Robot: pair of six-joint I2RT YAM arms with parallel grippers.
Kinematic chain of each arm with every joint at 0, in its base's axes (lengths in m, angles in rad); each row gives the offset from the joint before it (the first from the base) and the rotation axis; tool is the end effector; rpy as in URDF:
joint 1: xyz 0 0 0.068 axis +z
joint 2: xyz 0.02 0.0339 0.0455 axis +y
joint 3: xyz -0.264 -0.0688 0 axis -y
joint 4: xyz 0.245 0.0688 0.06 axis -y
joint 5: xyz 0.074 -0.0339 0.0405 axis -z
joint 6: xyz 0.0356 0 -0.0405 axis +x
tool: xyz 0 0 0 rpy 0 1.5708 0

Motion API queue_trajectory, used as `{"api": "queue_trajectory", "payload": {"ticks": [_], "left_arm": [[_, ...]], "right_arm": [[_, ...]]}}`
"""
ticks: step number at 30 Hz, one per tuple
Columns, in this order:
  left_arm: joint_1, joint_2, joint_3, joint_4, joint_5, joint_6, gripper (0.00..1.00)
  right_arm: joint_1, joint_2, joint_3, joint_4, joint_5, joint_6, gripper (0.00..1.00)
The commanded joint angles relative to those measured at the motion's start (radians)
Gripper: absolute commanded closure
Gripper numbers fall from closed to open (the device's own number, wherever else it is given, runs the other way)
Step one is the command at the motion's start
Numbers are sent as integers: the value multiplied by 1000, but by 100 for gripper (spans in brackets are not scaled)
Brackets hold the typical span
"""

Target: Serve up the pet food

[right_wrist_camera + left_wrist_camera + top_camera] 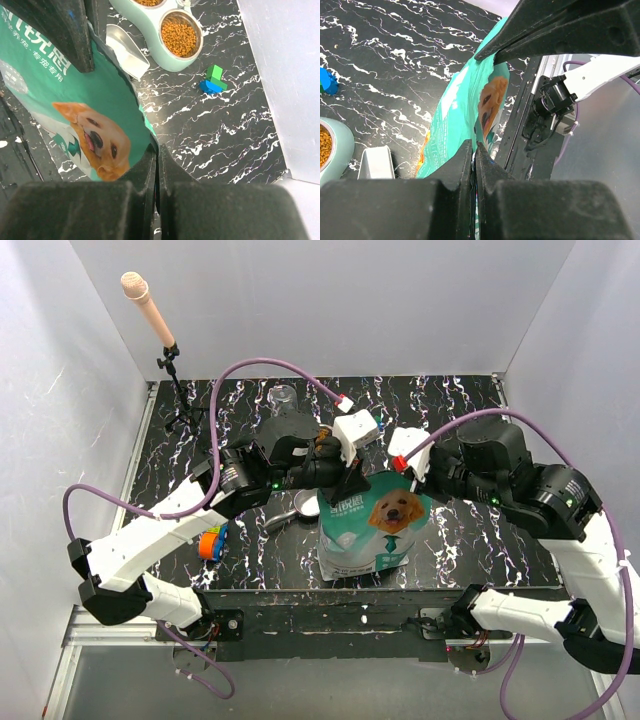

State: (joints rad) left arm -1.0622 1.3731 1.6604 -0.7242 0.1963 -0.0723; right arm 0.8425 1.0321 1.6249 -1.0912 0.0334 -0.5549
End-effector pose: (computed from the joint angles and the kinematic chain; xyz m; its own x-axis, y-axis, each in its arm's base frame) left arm 0.1326 -0.2521 0.4532 -0.2736 0.3453 -0.8977 0.9254 0.3491 -0.1478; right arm 0.1011 0.1115 0.4744 0.1123 -0.6652 -0.7381 -0.7850 0.3961 -0.4763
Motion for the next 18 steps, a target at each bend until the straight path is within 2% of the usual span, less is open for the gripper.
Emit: {"api": "queue_trajectory", "payload": {"ticks": [1,3,4,5,6,8,9,10,15,18], "left_arm": [[-5,-66,9,-1,23,-11,100],[-5,-66,10,-1,20,-9,100],[-5,-65,12,-1,20,-9,100],[-5,-66,10,0,20,-9,100],[-5,-66,13,-1,20,-7,100],[-5,-65,13,-1,20,-7,100],[-5,-68,15,-3,20,-7,100],[-5,-68,13,-3,20,-7,100],[-5,-75,12,-32,-9,-17,100],[-5,-100,-13,-66,-32,-26,89]], "right_arm": [[-45,39,69,-48,126,-42,99],[-52,25,50,-27,116,-43,99],[-60,13,32,3,105,-34,93],[-68,2,15,20,93,-31,78],[-71,-7,1,28,91,-33,76],[-74,-10,-13,31,124,-34,78],[-77,-9,-11,24,131,-43,83],[-80,-7,-7,16,132,-46,98],[-82,20,58,-26,77,-45,99],[-82,31,85,-27,25,-36,99]]}}
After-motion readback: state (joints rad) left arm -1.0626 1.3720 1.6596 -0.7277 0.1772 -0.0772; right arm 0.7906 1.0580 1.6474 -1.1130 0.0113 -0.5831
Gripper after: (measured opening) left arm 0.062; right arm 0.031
